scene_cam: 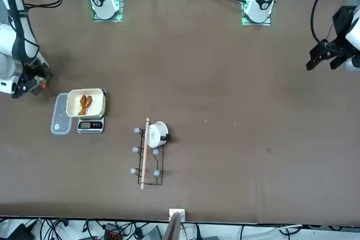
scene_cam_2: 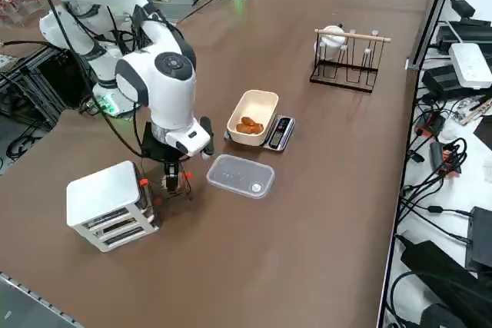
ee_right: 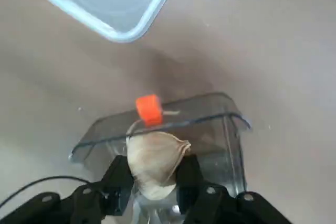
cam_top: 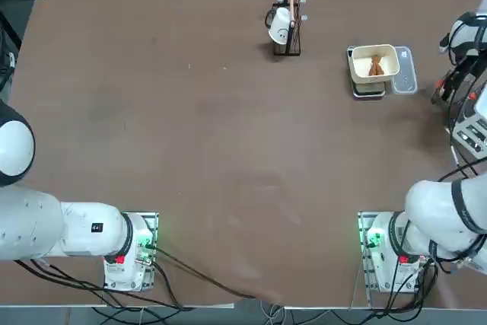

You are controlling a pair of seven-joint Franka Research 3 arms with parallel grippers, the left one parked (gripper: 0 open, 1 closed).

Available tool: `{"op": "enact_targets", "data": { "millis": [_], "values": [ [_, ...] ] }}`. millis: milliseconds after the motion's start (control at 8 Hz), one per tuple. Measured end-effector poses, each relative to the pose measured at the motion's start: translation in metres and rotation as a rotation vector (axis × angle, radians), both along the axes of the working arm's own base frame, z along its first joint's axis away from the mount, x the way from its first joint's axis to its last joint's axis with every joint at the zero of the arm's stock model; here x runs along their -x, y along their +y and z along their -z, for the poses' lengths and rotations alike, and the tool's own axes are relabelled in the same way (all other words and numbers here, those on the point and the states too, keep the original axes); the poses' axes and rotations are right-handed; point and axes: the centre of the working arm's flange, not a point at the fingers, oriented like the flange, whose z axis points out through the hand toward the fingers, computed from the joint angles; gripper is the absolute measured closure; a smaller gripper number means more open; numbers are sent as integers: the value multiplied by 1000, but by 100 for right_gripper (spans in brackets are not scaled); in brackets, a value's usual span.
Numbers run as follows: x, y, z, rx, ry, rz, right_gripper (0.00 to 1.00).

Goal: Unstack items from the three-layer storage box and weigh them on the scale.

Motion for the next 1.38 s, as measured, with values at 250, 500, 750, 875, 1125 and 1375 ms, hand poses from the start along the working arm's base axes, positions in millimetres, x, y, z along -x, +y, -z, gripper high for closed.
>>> {"op": "enact_targets", "data": {
  "millis": [250,500,750,875,1125,1375],
  "values": [
    [2,1,-28,12,25,13,53],
    [-6,12,-57,5,66,27,53],
    [-35,58,-77,-75,36,68,53],
    [-49,91,-79,-92,15,122,53],
    [-73,155,-70,-94,-7,262,52],
    [-88,195,-47,-142,-23,364,52]
  ]
}}
